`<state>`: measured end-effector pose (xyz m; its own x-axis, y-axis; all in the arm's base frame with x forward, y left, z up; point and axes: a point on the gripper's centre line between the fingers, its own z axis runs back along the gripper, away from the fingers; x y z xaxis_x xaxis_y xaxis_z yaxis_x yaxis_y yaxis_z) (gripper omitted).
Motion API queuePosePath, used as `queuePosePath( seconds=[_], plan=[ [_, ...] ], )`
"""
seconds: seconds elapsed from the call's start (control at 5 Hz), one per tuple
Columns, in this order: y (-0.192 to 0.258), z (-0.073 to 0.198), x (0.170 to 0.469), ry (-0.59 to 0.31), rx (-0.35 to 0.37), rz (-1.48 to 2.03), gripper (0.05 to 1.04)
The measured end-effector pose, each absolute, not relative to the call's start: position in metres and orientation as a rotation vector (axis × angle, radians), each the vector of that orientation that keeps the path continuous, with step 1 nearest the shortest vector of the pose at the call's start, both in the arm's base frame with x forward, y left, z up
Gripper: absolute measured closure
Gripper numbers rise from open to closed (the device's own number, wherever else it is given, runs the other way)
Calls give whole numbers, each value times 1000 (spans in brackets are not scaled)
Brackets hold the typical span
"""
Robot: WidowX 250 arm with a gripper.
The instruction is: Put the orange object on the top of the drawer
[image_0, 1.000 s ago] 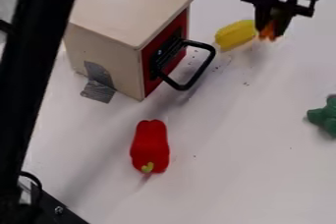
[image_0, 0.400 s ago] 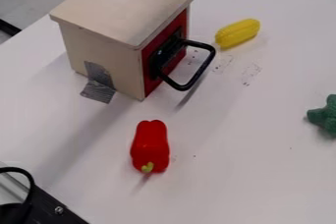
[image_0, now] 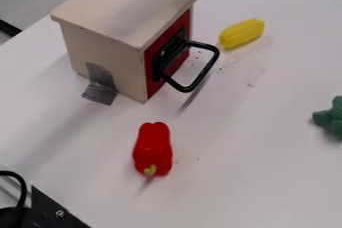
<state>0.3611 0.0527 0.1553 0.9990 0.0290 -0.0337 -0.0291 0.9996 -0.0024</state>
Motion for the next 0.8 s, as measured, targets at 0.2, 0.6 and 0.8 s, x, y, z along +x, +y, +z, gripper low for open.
queuePosePath(
  seconds=[0.2,0.6,0.8],
  plan=[
    [73,156,349,21,19,25,721],
    [88,130,337,41,59,23,721],
    [99,122,327,71,54,55,660]
  ],
)
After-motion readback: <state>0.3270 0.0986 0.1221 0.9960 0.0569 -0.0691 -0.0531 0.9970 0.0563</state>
